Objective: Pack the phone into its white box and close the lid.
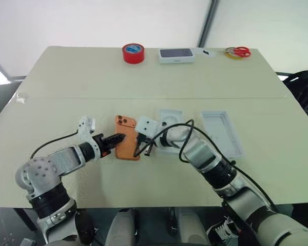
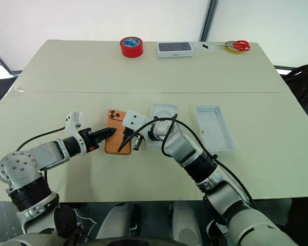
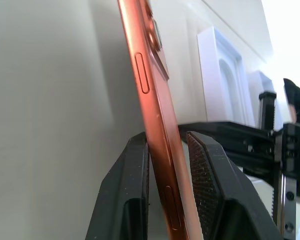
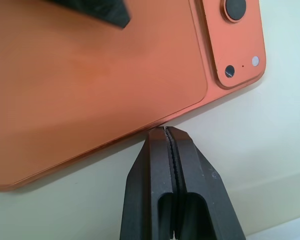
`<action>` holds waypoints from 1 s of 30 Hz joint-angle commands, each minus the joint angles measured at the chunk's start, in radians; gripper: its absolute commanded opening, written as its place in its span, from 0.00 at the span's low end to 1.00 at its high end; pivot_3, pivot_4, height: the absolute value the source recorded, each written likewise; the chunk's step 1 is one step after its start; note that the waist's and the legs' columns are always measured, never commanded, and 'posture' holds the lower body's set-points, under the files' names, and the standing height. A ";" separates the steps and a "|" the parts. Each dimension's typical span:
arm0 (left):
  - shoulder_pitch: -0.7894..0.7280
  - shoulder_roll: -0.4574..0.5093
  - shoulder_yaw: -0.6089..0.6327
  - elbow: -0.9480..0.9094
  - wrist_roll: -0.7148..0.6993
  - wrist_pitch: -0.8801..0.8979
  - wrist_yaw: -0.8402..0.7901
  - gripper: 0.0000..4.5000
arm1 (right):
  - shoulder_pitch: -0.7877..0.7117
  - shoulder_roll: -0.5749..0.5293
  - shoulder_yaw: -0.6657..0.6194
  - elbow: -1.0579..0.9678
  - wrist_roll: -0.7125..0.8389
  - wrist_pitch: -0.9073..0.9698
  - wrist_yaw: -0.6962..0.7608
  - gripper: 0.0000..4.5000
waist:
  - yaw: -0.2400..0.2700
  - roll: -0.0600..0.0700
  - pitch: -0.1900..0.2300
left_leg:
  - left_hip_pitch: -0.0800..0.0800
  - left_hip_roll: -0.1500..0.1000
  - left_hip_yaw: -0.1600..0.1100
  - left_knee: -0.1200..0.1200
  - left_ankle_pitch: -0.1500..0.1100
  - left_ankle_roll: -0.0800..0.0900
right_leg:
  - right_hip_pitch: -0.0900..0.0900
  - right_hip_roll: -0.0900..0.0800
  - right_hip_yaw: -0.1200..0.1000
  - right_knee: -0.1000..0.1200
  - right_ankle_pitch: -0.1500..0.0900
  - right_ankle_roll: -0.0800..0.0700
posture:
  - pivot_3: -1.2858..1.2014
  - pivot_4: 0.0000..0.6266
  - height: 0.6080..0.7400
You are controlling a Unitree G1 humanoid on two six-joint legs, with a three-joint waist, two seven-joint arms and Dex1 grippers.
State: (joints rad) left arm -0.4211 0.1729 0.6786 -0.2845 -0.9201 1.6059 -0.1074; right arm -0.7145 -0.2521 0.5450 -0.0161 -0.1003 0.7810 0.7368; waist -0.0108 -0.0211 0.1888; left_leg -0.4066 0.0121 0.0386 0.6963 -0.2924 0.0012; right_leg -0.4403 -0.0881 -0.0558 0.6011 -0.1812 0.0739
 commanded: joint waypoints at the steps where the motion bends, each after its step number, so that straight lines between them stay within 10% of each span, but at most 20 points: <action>1: -0.020 -0.010 0.044 -0.005 -0.053 0.009 0.029 0.01 | -0.002 -0.036 -0.055 -0.115 0.033 0.007 0.030 0.00 | 0.001 -0.001 0.000 | 0.000 0.000 0.000 0.000 0.000 0.000 | 0.000 0.000 0.000 0.000 0.000 0.000 | 0.52 0.24 0.92; 20: -0.290 -0.263 0.047 0.140 -0.182 -0.052 0.237 0.01 | 0.248 -0.429 -0.796 -0.219 0.523 0.012 0.229 0.00 | 0.047 -0.004 0.002 | -0.001 -0.002 -0.001 0.001 -0.001 0.002 | 0.003 0.000 -0.002 -0.006 -0.002 -0.003 | 0.52 0.24 0.92; 30: -0.312 -0.292 -0.150 0.338 -0.073 -0.201 0.199 0.01 | 0.406 -0.498 -0.853 -0.295 0.588 -0.007 0.210 0.00 | 0.047 -0.004 0.002 | -0.001 -0.001 0.000 0.001 -0.001 0.002 | 0.001 0.001 -0.001 -0.005 -0.002 -0.003 | 0.52 0.24 0.92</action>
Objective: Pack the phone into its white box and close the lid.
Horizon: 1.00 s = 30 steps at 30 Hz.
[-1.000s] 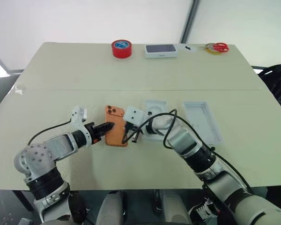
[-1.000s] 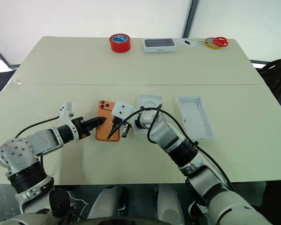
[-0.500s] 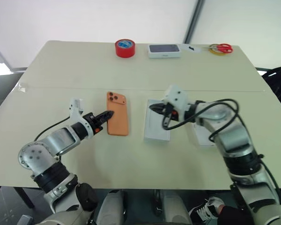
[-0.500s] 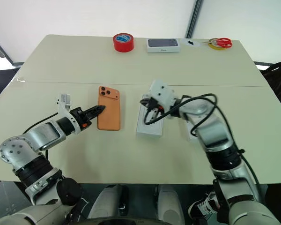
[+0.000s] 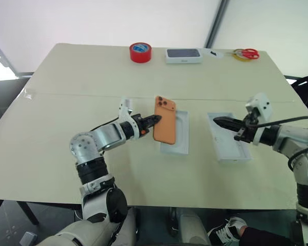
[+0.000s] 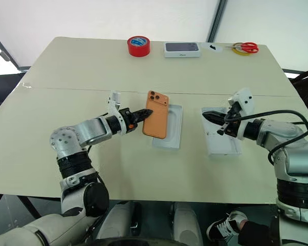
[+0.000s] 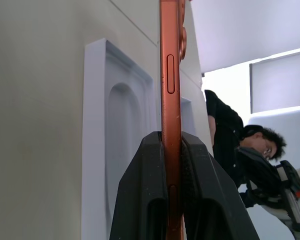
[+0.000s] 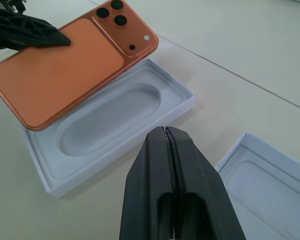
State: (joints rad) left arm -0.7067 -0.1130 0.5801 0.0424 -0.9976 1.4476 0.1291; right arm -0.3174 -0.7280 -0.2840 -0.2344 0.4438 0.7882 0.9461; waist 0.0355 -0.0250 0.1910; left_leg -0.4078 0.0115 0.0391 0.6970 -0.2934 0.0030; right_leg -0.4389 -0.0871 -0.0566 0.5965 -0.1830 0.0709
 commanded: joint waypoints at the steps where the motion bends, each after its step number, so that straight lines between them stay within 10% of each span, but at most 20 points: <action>1: -0.027 -0.008 -0.064 0.026 0.013 -0.057 -0.042 0.01 | 0.021 -0.025 -0.020 -0.090 0.047 -0.017 0.000 0.00 | 0.002 0.000 0.000 | 0.000 0.000 0.000 0.000 0.000 0.000 | 0.000 0.000 0.000 0.000 0.000 0.000 | 0.52 0.24 0.92; 20: -0.051 -0.034 -0.179 0.153 0.067 -0.145 -0.056 0.01 | 0.055 -0.045 0.036 -0.102 0.065 -0.049 -0.027 0.00 | 0.003 0.000 0.000 | -0.001 0.000 0.000 0.000 0.000 0.000 | 0.000 -0.001 0.000 -0.001 0.000 0.000 | 0.52 0.24 0.92; 28: -0.046 -0.015 -0.171 0.105 0.039 -0.124 -0.058 0.86 | 0.047 -0.049 0.084 -0.100 0.051 -0.069 -0.036 0.00 | 0.003 0.000 0.000 | 0.000 0.000 0.000 0.001 0.000 0.000 | 0.001 -0.001 0.000 -0.001 0.000 0.000 | 0.52 0.24 0.92; 30: -0.042 0.008 -0.169 0.066 0.029 -0.103 -0.057 0.86 | 0.042 -0.053 0.100 -0.097 0.039 -0.075 -0.044 0.00 | 0.001 0.000 0.000 | 0.000 0.000 0.000 0.001 0.000 0.000 | 0.001 -0.001 0.000 0.000 0.000 0.000 | 0.52 0.24 0.92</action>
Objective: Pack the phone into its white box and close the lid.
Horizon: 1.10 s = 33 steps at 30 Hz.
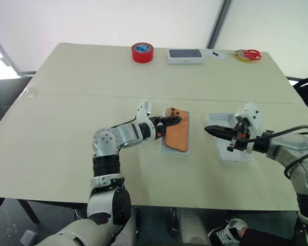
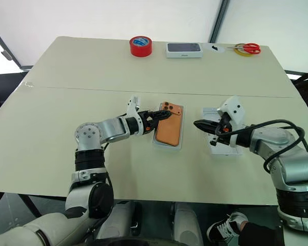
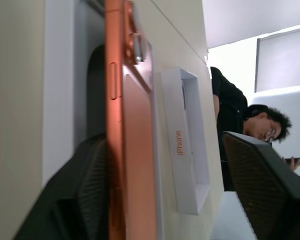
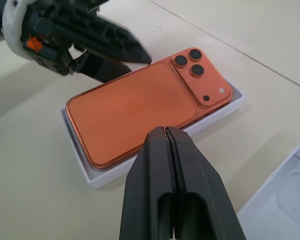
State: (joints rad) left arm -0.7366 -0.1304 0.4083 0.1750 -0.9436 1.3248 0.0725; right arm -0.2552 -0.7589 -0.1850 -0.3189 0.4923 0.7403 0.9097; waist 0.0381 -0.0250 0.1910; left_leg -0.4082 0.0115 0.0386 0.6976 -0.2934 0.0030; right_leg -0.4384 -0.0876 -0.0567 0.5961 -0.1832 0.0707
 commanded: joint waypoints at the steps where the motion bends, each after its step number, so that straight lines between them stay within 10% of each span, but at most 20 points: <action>1: -0.007 0.047 -0.005 -0.096 -0.027 0.038 -0.003 0.86 | -0.025 -0.028 0.019 -0.005 -0.030 -0.031 -0.019 0.00 | -0.003 0.000 0.000 | 0.000 0.000 0.000 0.000 0.000 0.000 | 0.000 0.000 0.000 0.000 0.000 0.000 | 0.52 0.24 0.92; 12: 0.080 0.376 -0.173 -0.372 0.084 0.057 -0.107 0.86 | -0.141 -0.055 0.212 0.112 -0.243 -0.103 -0.086 0.00 | -0.002 0.001 0.000 | 0.000 0.001 0.000 0.000 0.000 -0.001 | -0.001 0.000 0.000 0.001 0.000 0.000 | 0.52 0.24 0.92; 20: 0.087 0.446 -0.446 -0.327 0.291 -0.136 -0.228 0.01 | -0.224 0.001 0.359 0.176 -0.370 -0.082 -0.141 0.00 | 0.001 0.001 0.000 | 0.000 0.000 0.002 0.000 0.000 -0.001 | 0.000 -0.001 0.000 0.000 0.000 0.000 | 0.52 0.24 0.92; 33: -0.015 0.355 -0.682 -0.142 0.465 -0.235 -0.419 0.01 | -0.236 0.057 0.435 0.130 -0.444 -0.014 -0.166 0.00 | -0.002 0.001 0.000 | 0.000 0.000 0.006 0.000 0.000 -0.001 | -0.001 0.000 0.000 0.001 0.002 0.003 | 0.52 0.24 0.92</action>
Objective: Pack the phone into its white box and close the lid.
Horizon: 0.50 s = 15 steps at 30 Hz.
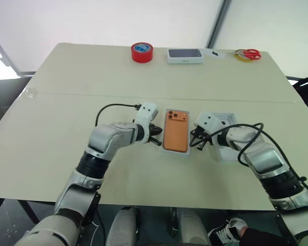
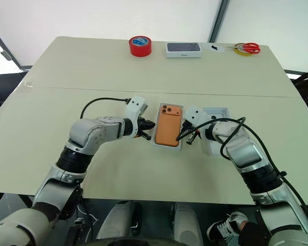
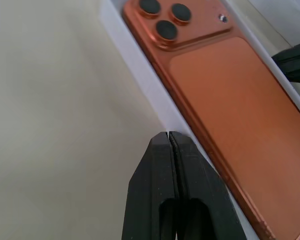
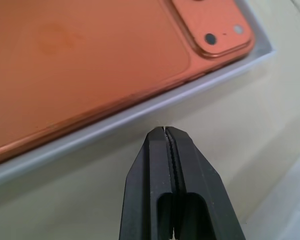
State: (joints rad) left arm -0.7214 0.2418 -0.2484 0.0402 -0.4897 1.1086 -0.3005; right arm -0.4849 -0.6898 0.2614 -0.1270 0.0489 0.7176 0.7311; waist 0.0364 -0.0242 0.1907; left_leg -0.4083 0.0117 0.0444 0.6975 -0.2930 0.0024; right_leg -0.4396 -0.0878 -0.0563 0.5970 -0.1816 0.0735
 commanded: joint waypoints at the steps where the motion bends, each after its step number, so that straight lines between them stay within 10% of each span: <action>1: -0.033 -0.025 -0.032 -0.005 0.015 -0.017 -0.057 0.01 | 0.001 -0.019 -0.016 -0.073 0.001 0.012 0.017 0.00 | 0.001 0.000 0.000 | 0.000 0.000 0.000 0.000 0.000 0.000 | 0.000 0.000 0.000 0.000 0.000 0.000 | 0.52 0.24 0.92; 15: -0.066 -0.239 -0.131 0.070 0.060 -0.028 -0.191 0.01 | 0.248 -0.232 -0.195 -0.281 0.043 0.105 0.086 0.00 | 0.005 0.001 0.000 | 0.000 -0.001 -0.001 0.002 -0.001 0.003 | 0.002 -0.003 0.000 -0.001 -0.002 -0.002 | 0.52 0.24 0.92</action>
State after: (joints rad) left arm -0.7560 0.0502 -0.3509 0.1293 -0.4072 1.1026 -0.4500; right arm -0.2435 -0.9120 0.1019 -0.3339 0.0620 0.8260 0.8006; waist 0.0409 -0.0236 0.1904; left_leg -0.4087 0.0105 0.0429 0.6990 -0.2944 0.0052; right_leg -0.4381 -0.0905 -0.0563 0.5956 -0.1835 0.0717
